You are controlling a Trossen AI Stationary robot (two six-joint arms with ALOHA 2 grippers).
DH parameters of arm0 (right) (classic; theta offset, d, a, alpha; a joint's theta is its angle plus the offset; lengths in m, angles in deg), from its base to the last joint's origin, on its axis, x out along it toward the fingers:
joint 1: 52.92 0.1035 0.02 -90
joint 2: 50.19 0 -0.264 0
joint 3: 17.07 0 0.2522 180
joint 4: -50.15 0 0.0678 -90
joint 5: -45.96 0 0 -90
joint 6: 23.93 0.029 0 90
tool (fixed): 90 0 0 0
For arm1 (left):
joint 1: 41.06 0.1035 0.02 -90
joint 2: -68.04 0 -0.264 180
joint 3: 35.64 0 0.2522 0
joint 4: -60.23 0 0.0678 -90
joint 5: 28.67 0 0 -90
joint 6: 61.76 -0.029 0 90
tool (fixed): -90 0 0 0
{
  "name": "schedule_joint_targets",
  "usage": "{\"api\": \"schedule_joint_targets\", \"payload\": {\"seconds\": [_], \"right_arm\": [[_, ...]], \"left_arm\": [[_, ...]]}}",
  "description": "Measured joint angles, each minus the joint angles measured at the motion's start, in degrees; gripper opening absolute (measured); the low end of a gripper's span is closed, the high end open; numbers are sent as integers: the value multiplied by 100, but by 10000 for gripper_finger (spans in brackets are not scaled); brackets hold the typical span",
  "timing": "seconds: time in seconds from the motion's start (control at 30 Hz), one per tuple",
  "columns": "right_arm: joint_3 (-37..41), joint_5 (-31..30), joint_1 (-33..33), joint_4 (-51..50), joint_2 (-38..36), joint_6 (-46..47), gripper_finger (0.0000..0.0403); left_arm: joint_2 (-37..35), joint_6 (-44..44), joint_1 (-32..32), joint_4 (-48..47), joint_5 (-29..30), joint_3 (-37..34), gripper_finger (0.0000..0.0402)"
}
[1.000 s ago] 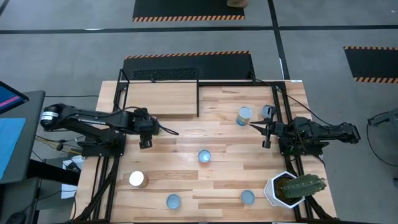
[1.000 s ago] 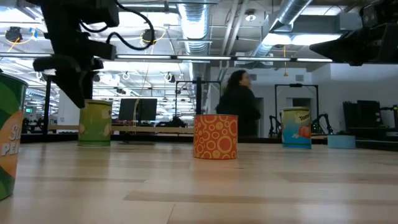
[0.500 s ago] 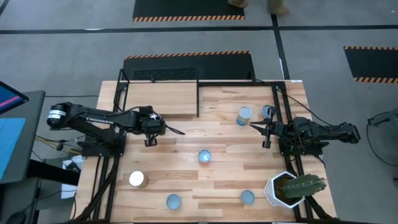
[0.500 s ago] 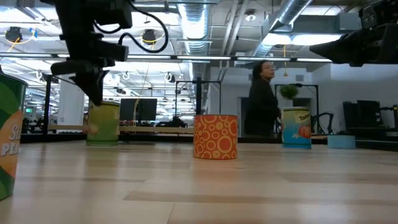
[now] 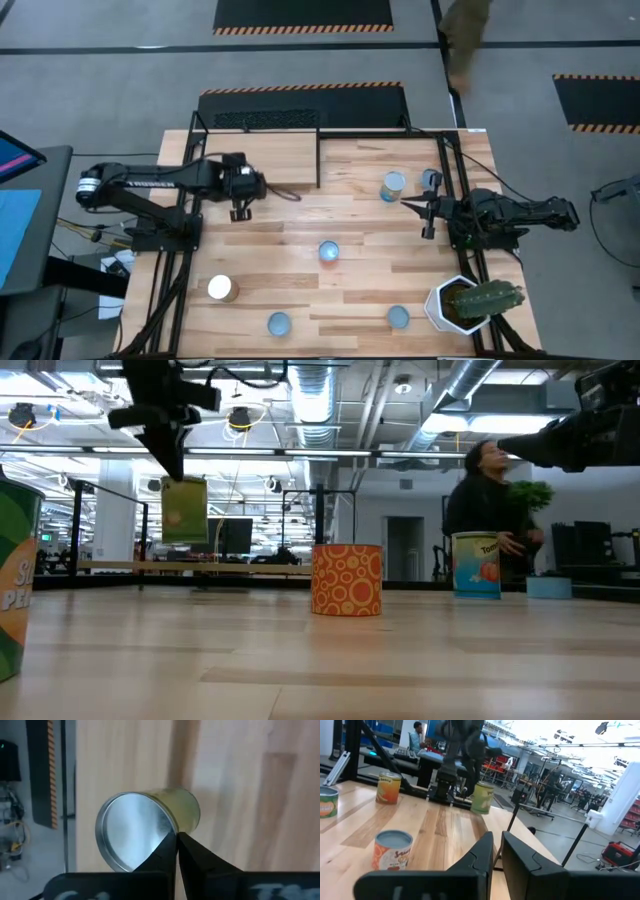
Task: Pick and place cans onto a shelf
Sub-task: Put the canned pears on the shelf
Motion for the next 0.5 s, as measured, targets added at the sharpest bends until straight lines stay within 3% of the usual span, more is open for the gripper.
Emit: {"api": "schedule_joint_targets", "payload": {"seconds": [0.3, 0.5], "right_arm": [[0, 0, 0, 31, 0, -2, 60], [0, 2, 0, 12, 0, 5, 60]], "left_arm": [[7, -1295, 2080, 671, -879, 0, 0], [31, -1473, 3315, 551, -913, 0, 0]]}}
